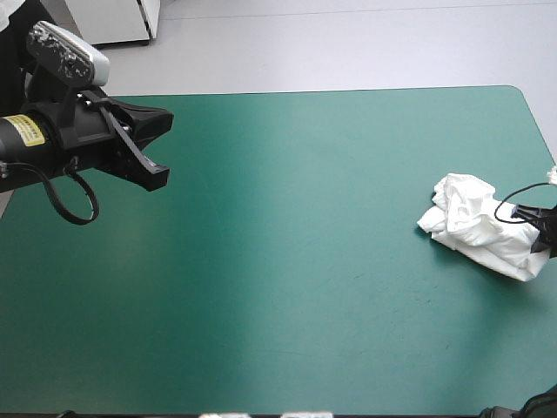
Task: Fold the cloth
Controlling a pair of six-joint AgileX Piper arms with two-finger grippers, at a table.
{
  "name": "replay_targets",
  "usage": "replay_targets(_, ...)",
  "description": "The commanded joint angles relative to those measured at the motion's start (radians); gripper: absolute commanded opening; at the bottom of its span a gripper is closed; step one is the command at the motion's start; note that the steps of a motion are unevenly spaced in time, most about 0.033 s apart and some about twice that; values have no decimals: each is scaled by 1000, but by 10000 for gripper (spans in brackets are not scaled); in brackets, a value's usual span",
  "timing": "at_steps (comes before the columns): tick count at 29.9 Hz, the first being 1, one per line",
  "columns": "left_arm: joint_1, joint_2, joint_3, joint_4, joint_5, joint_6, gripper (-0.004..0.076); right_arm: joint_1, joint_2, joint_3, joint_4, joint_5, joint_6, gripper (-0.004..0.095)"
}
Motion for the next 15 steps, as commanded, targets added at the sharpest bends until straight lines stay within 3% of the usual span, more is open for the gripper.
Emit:
replay_targets(1, -2, -22, -24, -60, -17, 13, -10, -15, -50, -20, 56, -8, -35, 144)
replay_targets(5, -2, -22, -24, -63, -18, 13, -10, -15, -54, -22, 68, 26, -39, 406)
replay_targets(8, -2, -22, -24, -63, -18, 13, -10, -15, -83, -22, 72, 33, -30, 542)
replay_targets(11, -2, -31, -24, -63, -18, 13, -10, -15, -141, -22, 98, 31, -27, 554)
replay_targets(15, -2, -63, -24, -54, -11, 13, -10, -9, -257, -22, 264, 26, -45, 554)
